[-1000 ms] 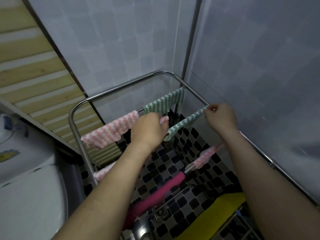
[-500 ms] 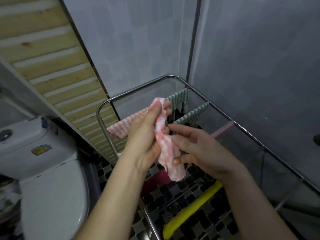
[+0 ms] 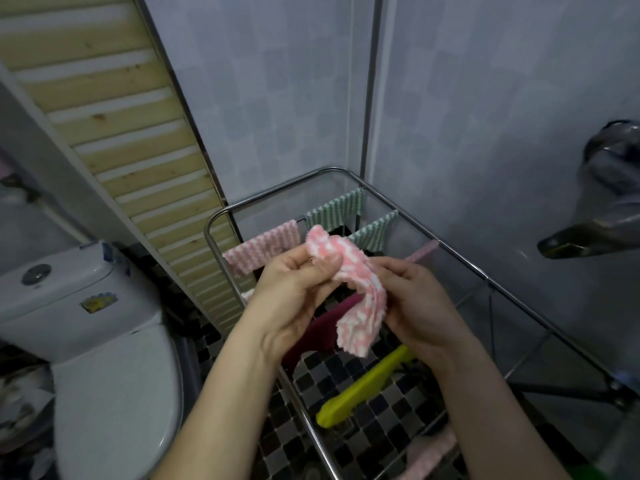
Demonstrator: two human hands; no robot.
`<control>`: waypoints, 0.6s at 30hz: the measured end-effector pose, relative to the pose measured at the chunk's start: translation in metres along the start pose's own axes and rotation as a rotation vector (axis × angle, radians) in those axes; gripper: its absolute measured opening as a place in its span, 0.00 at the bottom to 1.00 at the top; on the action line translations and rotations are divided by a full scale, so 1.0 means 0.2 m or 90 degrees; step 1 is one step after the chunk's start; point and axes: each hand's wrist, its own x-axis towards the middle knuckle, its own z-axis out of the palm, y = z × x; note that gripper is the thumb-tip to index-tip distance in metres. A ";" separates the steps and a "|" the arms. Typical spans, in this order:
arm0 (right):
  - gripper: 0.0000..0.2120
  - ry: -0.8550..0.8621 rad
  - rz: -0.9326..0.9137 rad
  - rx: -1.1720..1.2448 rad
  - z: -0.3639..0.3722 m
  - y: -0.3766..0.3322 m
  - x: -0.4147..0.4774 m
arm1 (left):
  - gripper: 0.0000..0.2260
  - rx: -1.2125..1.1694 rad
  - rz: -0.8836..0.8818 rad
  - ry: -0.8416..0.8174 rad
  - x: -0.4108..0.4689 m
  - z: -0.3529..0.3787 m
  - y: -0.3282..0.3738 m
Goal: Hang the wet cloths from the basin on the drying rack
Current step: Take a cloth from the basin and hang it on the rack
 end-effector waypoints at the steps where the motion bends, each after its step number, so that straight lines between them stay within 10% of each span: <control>1: 0.09 -0.007 0.007 0.020 0.00 0.00 -0.01 | 0.11 -0.013 -0.001 0.017 -0.01 0.01 -0.01; 18: 0.15 -0.088 -0.040 -0.095 0.05 -0.05 -0.18 | 0.14 0.156 0.060 0.003 -0.21 0.09 -0.06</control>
